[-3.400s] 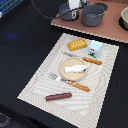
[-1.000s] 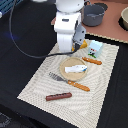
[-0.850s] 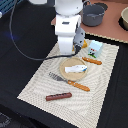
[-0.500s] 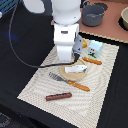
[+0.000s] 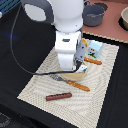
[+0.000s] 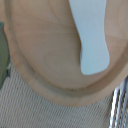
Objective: Interact with the objects in diverse but meaningful ways.
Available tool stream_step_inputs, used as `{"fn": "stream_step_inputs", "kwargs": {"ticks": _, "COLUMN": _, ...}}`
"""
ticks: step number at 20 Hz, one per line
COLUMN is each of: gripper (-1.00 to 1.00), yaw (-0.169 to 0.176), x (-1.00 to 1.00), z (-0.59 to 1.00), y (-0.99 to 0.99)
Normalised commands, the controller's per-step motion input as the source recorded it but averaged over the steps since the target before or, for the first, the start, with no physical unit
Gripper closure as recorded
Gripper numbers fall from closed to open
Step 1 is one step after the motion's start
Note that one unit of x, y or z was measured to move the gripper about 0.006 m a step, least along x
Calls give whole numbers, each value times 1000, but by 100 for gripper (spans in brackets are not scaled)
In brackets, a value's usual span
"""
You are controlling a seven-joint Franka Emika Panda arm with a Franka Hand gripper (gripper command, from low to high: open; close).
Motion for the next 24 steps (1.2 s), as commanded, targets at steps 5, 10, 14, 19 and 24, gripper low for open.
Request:
{"fn": "stream_step_inputs", "kwargs": {"ticks": 5, "gripper": -100, "yaw": 0, "x": 473, "z": 18, "y": -35}}
{"fn": "stream_step_inputs", "kwargs": {"ticks": 10, "gripper": -100, "yaw": 0, "x": 391, "z": 0, "y": -57}}
{"fn": "stream_step_inputs", "kwargs": {"ticks": 14, "gripper": -100, "yaw": 0, "x": 359, "z": -18, "y": -34}}
{"fn": "stream_step_inputs", "kwargs": {"ticks": 19, "gripper": 100, "yaw": 0, "x": 299, "z": -53, "y": -27}}
{"fn": "stream_step_inputs", "kwargs": {"ticks": 24, "gripper": 100, "yaw": 0, "x": 284, "z": -41, "y": -33}}
